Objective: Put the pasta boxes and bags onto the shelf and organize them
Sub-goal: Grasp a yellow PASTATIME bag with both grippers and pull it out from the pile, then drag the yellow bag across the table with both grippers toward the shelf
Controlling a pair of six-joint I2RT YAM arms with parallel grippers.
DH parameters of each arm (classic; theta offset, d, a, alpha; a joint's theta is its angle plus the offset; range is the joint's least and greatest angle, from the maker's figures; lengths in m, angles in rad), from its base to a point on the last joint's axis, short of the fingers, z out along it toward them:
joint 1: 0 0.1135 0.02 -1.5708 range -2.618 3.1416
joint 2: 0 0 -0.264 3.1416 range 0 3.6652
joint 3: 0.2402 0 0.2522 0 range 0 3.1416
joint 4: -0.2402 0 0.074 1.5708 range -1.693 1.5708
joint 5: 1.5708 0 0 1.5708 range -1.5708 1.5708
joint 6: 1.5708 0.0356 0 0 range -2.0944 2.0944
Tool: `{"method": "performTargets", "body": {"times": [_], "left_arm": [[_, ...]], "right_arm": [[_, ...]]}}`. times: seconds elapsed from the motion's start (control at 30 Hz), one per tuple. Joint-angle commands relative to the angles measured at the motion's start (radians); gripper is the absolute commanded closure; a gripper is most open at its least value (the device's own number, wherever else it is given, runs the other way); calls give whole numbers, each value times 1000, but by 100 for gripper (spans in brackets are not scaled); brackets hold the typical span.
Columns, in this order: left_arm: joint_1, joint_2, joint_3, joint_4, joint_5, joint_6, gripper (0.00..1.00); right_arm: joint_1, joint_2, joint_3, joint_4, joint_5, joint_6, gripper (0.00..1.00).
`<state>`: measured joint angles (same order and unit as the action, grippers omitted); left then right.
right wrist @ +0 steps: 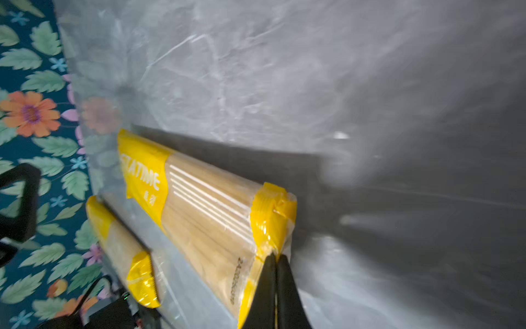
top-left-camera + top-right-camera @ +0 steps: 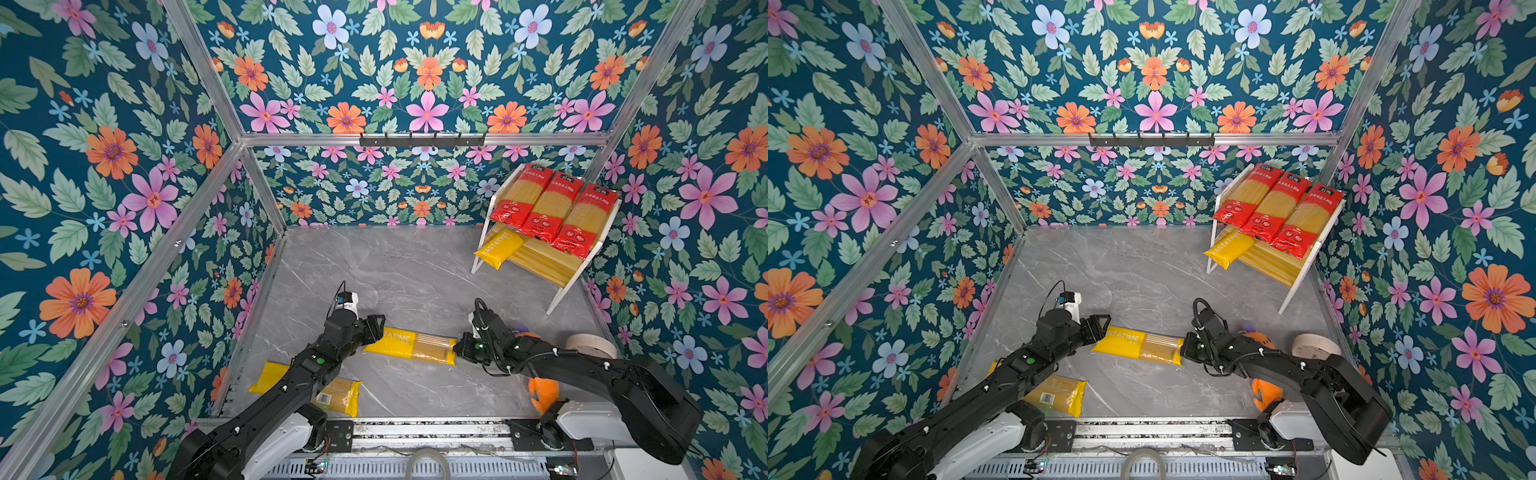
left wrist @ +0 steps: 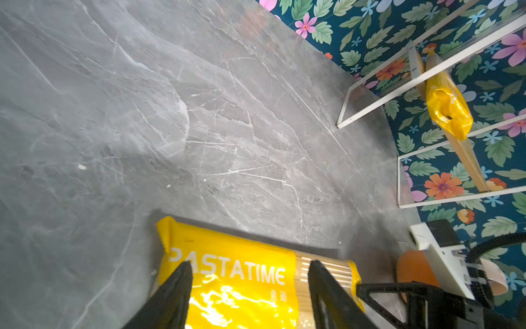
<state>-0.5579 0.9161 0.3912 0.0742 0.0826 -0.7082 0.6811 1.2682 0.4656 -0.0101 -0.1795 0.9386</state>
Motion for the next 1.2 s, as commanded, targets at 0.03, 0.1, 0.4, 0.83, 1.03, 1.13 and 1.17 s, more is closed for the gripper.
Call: {"method": "performTargets", "body": {"times": [0.03,0.1,0.4,0.83,1.03,1.13,1.17], "left_arm": [[-12,34,0,68,26,-11,33],[-27,54,-2,76,23,-17,33],[-138,148,2,78,-10,-38,33],[-169,184,11,38,-80,-17,32],[-166,248,69,36,-84,23,31],[-152,291,113,18,-74,55,31],[-140,303,124,15,-62,64,31]], "right_arm": [[-8,-19,-27,-23,10,-11,100],[-8,-8,-36,-13,2,0,100],[-9,-42,-34,-73,20,3,90],[120,-136,-105,-97,86,157,72],[153,-124,-113,-109,95,202,72],[173,-120,-105,-124,92,217,72],[187,-119,-97,-140,101,222,72]]}}
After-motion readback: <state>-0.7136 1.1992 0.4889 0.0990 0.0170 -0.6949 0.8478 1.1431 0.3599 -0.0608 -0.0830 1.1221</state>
